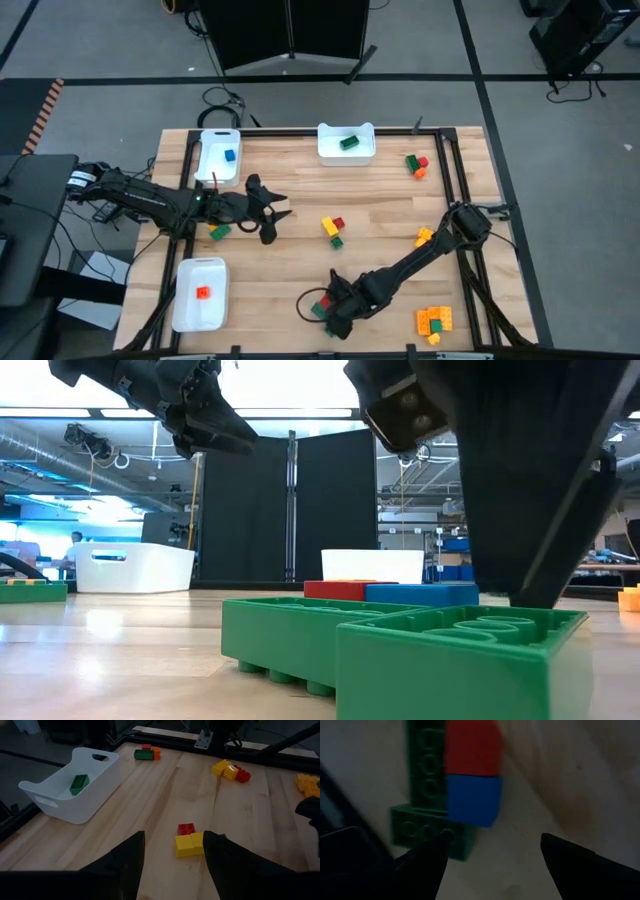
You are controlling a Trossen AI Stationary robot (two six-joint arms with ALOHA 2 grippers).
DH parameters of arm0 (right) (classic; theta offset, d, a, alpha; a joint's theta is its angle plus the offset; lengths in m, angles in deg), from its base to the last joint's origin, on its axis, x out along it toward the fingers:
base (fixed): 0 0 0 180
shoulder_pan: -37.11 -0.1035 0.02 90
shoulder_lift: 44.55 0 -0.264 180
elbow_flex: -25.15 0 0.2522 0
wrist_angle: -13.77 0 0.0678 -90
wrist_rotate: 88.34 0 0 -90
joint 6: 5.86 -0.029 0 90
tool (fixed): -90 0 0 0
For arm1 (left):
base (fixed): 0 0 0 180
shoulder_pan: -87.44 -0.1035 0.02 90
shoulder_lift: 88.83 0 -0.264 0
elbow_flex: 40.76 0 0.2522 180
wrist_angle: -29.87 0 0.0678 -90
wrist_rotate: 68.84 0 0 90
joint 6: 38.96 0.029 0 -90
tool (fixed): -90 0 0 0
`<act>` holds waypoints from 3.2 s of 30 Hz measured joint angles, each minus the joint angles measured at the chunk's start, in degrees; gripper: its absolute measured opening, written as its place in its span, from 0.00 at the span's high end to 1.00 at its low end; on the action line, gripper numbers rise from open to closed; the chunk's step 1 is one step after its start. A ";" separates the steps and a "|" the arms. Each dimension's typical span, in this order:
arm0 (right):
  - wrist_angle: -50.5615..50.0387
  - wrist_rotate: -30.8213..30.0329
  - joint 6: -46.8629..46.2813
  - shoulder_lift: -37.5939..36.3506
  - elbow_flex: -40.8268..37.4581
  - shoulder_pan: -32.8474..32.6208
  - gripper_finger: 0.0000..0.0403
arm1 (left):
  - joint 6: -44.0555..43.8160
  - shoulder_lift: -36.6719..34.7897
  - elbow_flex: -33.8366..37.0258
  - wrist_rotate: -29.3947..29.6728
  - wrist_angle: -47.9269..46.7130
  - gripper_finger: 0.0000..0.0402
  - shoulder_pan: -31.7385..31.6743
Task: Sort blocks by size
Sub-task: Put the green 8 stud game piece into the top right white bin
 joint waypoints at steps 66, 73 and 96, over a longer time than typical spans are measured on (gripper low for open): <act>-11.57 -2.50 74.93 1.65 -1.83 -0.82 0.46 | -0.02 -0.02 -0.02 -0.26 -0.31 0.48 0.74; -11.69 -1.17 70.92 1.20 -1.97 -0.58 0.63 | 0.00 -0.02 -0.02 -0.23 2.38 0.48 0.74; -11.93 -38.69 32.65 -17.67 -2.16 9.30 0.63 | 3.45 -0.02 -0.02 0.26 6.64 0.48 0.72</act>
